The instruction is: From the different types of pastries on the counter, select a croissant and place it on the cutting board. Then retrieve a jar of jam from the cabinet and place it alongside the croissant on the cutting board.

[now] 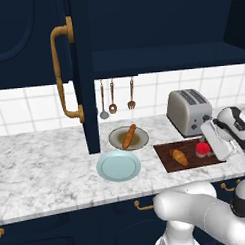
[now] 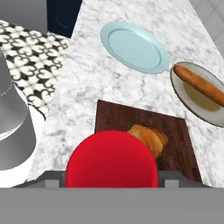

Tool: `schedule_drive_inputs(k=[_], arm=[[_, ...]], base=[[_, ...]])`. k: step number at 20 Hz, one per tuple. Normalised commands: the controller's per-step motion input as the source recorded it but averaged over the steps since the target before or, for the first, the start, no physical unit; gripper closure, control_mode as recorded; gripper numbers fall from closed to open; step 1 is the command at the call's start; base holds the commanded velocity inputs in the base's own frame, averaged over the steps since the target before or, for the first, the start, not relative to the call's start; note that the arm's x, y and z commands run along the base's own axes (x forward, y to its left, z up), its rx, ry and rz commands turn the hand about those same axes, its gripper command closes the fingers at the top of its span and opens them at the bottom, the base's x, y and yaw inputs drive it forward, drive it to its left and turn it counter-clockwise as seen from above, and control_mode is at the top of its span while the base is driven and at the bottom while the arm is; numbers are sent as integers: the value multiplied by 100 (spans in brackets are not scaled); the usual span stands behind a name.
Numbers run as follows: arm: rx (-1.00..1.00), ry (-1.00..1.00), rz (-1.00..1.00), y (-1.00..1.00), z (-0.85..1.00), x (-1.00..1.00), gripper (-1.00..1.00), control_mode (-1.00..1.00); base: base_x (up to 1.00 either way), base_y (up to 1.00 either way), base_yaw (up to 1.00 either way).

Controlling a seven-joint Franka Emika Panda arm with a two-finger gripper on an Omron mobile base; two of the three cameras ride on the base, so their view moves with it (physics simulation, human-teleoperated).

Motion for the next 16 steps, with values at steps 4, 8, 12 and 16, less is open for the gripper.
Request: schedule_drive_inputs(k=[4,8,12,16], arm=[[8,8,0,-28,-1,37,100,-100],[7,0,0,-4,-10,28,100,-100],[4,0,0,0,-47,13,100,-100],[0,0,0,0,-39,2,100,-100]], base=[[0,0,0],[0,0,0],[0,0,0],[0,0,0]])
